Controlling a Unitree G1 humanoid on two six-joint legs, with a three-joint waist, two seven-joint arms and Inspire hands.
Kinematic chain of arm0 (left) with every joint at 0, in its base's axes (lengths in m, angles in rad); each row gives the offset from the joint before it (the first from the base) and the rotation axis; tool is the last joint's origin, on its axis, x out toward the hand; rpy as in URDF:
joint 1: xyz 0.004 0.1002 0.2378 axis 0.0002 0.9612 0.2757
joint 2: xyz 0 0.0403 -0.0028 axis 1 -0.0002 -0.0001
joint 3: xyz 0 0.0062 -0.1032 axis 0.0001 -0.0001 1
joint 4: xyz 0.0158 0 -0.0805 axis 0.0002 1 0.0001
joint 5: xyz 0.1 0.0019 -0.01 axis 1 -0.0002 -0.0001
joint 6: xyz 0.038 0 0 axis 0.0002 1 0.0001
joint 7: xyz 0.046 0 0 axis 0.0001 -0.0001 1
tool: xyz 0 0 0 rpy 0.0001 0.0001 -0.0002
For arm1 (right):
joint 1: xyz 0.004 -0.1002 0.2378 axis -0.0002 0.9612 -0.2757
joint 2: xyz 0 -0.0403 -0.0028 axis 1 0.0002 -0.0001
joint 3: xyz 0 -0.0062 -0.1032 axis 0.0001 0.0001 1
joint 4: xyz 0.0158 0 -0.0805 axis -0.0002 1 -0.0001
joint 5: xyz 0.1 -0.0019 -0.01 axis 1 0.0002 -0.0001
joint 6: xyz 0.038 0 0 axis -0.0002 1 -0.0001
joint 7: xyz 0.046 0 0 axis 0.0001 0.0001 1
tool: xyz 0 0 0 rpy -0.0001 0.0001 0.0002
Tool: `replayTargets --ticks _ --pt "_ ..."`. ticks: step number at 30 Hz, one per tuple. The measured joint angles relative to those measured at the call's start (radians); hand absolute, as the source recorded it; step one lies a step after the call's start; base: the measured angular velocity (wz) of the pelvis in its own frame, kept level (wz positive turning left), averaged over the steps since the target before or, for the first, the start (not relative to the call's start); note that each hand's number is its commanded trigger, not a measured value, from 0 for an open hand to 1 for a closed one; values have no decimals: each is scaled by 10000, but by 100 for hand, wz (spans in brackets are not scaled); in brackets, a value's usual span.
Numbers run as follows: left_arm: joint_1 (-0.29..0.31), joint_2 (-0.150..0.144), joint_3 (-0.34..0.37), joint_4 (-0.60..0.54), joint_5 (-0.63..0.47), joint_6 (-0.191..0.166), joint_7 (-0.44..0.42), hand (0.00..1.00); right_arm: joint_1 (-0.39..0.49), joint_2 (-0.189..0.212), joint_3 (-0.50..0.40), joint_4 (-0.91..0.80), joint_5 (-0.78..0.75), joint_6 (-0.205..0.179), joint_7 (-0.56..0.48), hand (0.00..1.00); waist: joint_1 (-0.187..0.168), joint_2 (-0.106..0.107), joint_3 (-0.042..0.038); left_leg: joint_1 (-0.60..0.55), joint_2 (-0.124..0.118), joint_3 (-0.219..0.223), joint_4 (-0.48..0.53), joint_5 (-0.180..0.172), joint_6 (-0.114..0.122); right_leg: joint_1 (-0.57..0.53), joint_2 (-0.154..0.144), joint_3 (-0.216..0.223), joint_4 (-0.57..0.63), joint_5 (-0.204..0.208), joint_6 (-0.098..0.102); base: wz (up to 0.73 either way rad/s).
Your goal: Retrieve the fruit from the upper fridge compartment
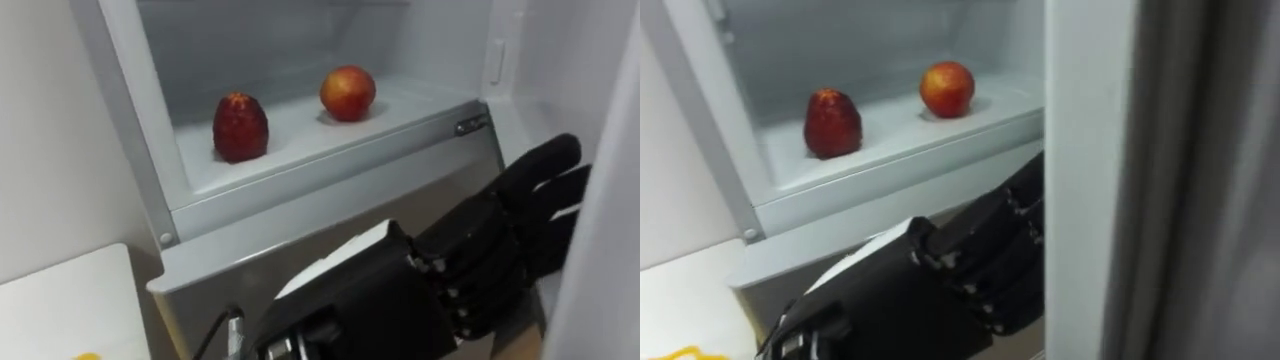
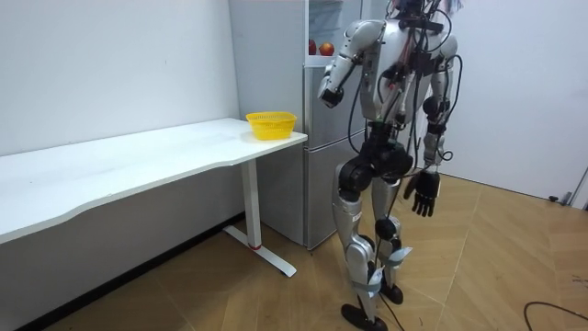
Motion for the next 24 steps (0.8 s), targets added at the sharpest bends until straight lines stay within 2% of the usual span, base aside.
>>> replayTargets --ticks 2,4,8,13,17,19,24 --pt "-182 3 -11 97 109 -3 73 0 17 -21 -21 -3 -21 7 17 0 -172 2 1 22 17 10 -20 1 -1 20 33 107 23 3 -5 -14" --pt "-475 34 -50 395 129 -5 165 0 20 -37 -21 -5 -60 13 38 0 -311 -35 34 145 88 14 -173 0 -1 10 117 265 126 12 -20 -23" --pt "-926 17 -436 587 168 -7 495 0 -67 -70 -48 -5 -3 32 95 0 -580 -64 54 136 23 160 -285 0 -1 -125 147 409 131 13 -18 -10" --pt "-1063 36 -600 711 58 -4 796 0 -71 -89 -116 14 254 61 110 0 -808 -50 47 148 29 327 -288 0 -1 -155 175 546 124 40 2 -8" --pt "-1435 38 -599 1002 58 33 866 0 -30 -101 -214 25 402 112 112 0 -832 -19 27 150 49 490 -288 1 -1 -167 180 552 40 76 3 -1" --pt "-1585 51 -599 999 58 158 877 0 -13 -145 -238 10 420 116 145 0 -835 43 -15 160 75 529 -288 1 -2 -166 194 576 -36 133 -1 -6" --pt "-1620 54 -599 1000 55 175 922 0 -52 -200 -389 12 430 110 239 0 -846 86 -38 168 166 549 -289 1 -2 -159 263 715 -14 163 -33 -9"
